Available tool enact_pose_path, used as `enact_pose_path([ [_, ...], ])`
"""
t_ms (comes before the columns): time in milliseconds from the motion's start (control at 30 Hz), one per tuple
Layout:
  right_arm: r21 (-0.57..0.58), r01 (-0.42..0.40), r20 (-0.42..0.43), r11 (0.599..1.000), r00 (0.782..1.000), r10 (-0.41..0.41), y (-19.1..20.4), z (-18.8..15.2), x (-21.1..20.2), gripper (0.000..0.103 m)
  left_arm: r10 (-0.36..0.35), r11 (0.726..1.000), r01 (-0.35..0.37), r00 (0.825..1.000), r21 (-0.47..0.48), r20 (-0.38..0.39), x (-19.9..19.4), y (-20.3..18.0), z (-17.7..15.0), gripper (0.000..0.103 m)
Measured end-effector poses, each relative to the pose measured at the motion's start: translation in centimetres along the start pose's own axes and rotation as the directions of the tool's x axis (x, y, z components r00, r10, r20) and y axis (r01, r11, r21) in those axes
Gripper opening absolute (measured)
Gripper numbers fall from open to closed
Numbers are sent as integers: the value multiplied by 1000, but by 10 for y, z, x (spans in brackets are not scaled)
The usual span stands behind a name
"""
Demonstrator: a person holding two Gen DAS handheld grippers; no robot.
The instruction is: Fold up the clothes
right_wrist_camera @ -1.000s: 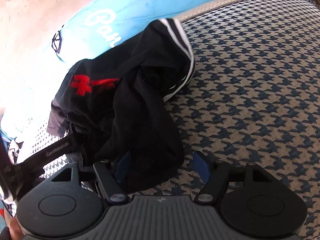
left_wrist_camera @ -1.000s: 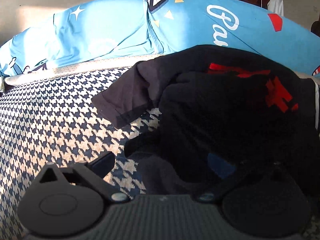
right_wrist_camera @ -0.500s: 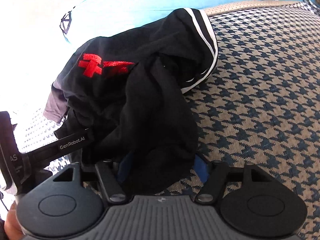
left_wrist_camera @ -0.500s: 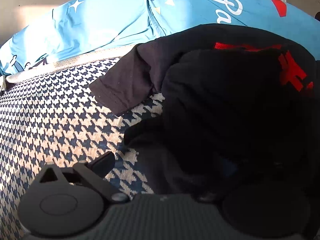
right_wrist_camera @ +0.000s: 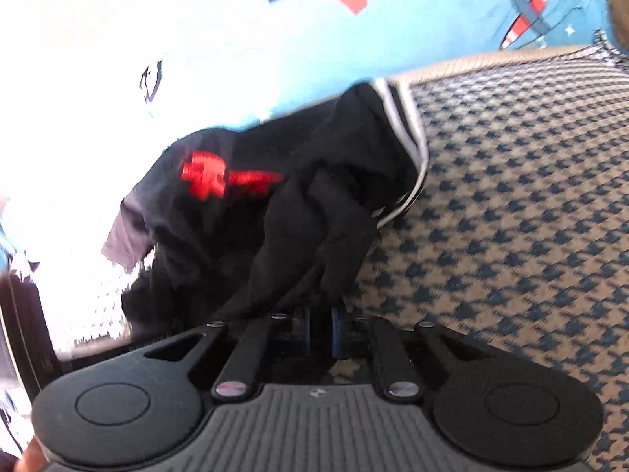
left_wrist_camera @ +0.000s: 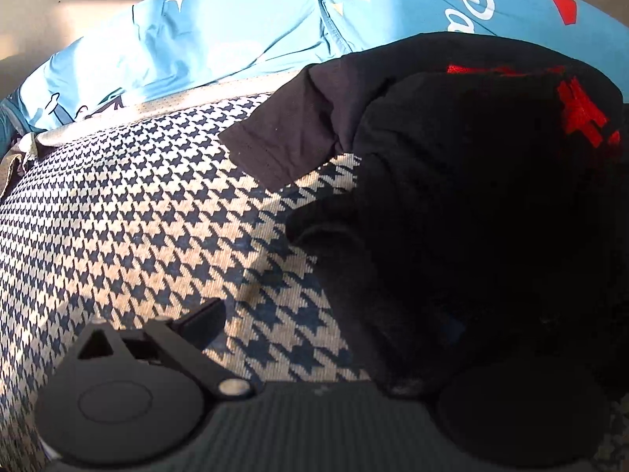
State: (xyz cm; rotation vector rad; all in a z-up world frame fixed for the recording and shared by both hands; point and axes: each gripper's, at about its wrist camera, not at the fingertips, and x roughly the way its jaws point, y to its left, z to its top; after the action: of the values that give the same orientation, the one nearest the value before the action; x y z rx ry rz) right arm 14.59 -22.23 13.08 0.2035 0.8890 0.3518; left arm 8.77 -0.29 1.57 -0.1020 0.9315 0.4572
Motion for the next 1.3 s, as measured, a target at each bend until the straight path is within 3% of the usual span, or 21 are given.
enact_pose_path([
  [167, 33, 55, 59, 998, 997, -57, -9, 7, -14, 9, -20, 1000, 20, 1000, -8, -23, -10, 3, -12, 103],
  [467, 141, 87, 79, 986, 992, -99, -36, 10, -33, 7, -50, 999, 51, 998, 15, -47, -33, -8, -32, 103],
  [667, 144, 187, 161, 972, 964, -210, -49, 15, -53, 5, -71, 997, 73, 995, 29, -63, -48, -14, -45, 103],
  [867, 153, 136, 139, 979, 978, -158, -59, 13, -55, 5, -96, 995, 97, 991, 7, -90, -58, -7, -59, 103],
  [1300, 32, 1, 102, 999, 995, -4, -27, -5, -51, 6, -132, 988, 140, 984, 61, -120, -94, -14, -96, 103],
])
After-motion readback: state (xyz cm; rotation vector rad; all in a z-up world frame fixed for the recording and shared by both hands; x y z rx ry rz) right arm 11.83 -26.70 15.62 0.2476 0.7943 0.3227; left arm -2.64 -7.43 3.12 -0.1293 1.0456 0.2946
